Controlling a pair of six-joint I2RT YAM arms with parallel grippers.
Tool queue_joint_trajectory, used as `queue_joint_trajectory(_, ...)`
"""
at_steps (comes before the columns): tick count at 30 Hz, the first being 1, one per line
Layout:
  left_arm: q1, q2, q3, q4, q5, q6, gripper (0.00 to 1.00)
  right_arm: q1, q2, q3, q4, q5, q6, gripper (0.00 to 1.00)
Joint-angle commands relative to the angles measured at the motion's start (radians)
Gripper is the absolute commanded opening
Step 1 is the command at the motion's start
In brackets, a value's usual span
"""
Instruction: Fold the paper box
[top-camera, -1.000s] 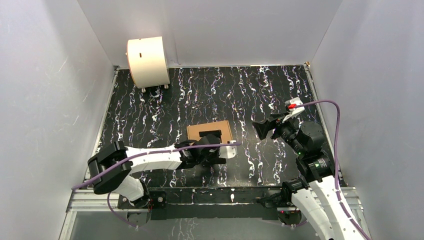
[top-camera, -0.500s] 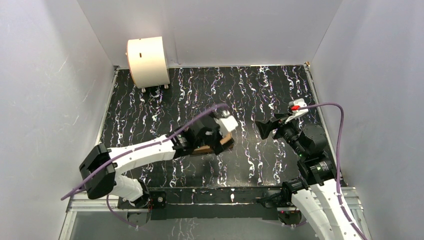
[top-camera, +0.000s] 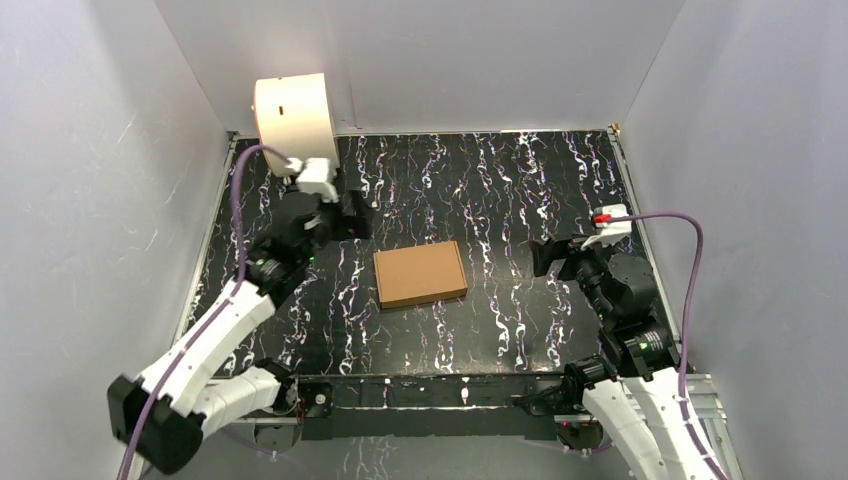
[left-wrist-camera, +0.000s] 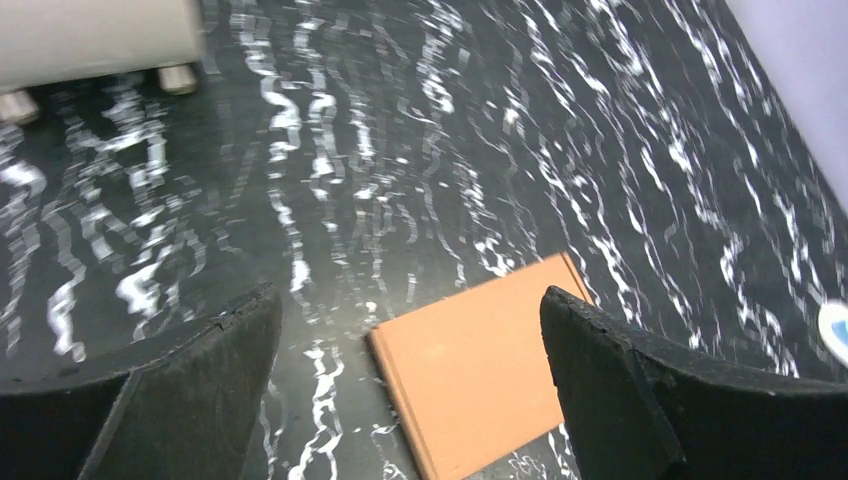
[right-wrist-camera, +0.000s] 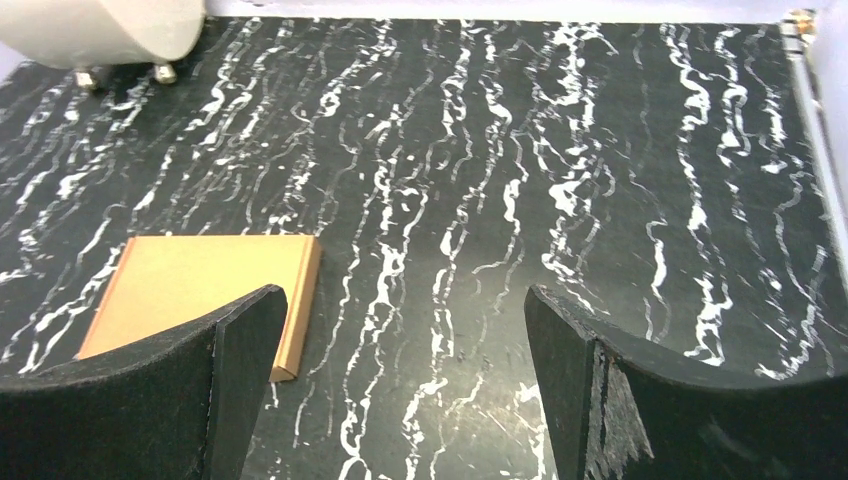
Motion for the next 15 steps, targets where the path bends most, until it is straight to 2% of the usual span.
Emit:
queue_joint_trajectory(1, 0.134, -0.166, -0.069, -0.121, -0.055, -0.141, 0.98, -0.001, -0.027, 0.080, -0.043, 0.126, -0.031, 0.99)
queue_joint_trajectory(4, 0.189, -0.288, -0.106, -0.201, -0.112, -0.155, 0.98, 0.002, -0.060, 0.072, -0.049, 0.178, -0.041, 0.99)
queue_joint_trajectory(9, 0.195, -0.527, -0.149, -0.282, -0.231, -0.146, 0.98, 0.005, -0.113, 0.046, -0.028, 0.218, -0.055, 0.99)
queue_joint_trajectory(15, 0.195, -0.712, -0.199, -0.304, -0.239, -0.119, 0.97, 0.006, -0.129, 0.034, -0.013, 0.212, -0.061, 0.99)
